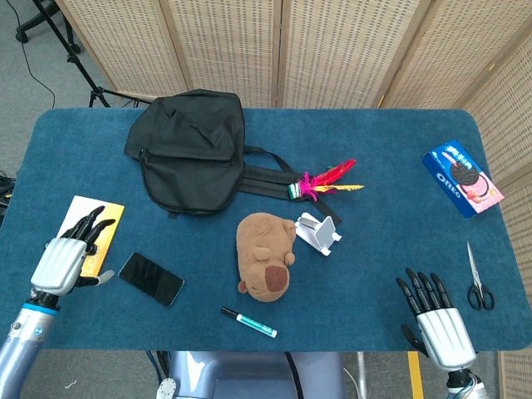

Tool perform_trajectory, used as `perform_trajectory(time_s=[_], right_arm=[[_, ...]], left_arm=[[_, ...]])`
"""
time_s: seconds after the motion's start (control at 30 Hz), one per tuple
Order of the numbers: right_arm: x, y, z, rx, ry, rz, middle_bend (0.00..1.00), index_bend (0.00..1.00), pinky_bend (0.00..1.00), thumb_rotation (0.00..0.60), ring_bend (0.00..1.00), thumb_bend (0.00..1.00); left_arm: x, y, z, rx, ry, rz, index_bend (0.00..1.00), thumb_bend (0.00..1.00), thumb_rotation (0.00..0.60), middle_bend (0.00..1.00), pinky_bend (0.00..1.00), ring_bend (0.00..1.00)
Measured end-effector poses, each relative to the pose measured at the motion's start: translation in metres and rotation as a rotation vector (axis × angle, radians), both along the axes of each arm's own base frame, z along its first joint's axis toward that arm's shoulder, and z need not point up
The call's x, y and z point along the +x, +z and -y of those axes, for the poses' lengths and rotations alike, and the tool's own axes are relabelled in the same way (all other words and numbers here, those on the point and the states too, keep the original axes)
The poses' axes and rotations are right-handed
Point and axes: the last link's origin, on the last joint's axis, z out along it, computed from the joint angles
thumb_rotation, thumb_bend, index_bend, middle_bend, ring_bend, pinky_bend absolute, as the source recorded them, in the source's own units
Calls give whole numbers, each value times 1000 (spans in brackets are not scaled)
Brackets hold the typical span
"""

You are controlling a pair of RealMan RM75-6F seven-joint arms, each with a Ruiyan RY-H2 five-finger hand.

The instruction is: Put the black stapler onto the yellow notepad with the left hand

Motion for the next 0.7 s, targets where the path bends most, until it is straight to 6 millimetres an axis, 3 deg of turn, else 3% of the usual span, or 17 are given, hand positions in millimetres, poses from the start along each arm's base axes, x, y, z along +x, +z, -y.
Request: perform_trajectory(time_s=[0.27, 0.4, 0.5, 0.7], right_arm=[[0, 2, 0, -6, 1, 3, 0, 67, 0, 600, 0, 337], [0, 3, 0, -8, 2, 6, 0, 67, 0, 600, 0, 337], [0, 3, 0, -8, 1, 8, 0, 67, 0, 600, 0, 337], [0, 2, 0, 0, 3, 8, 0, 67, 0, 600, 0, 337]], left_arm=[[-6, -9, 49, -62, 88, 34, 173, 0, 600, 47, 286, 94], [-6, -13, 61, -68, 101, 9, 172, 0, 600, 18, 253, 59], [-3, -15, 68, -43, 85, -24, 141, 0, 600, 0, 163, 3], [4, -18, 83, -18, 28, -73, 9, 0, 600, 0, 65, 0]])
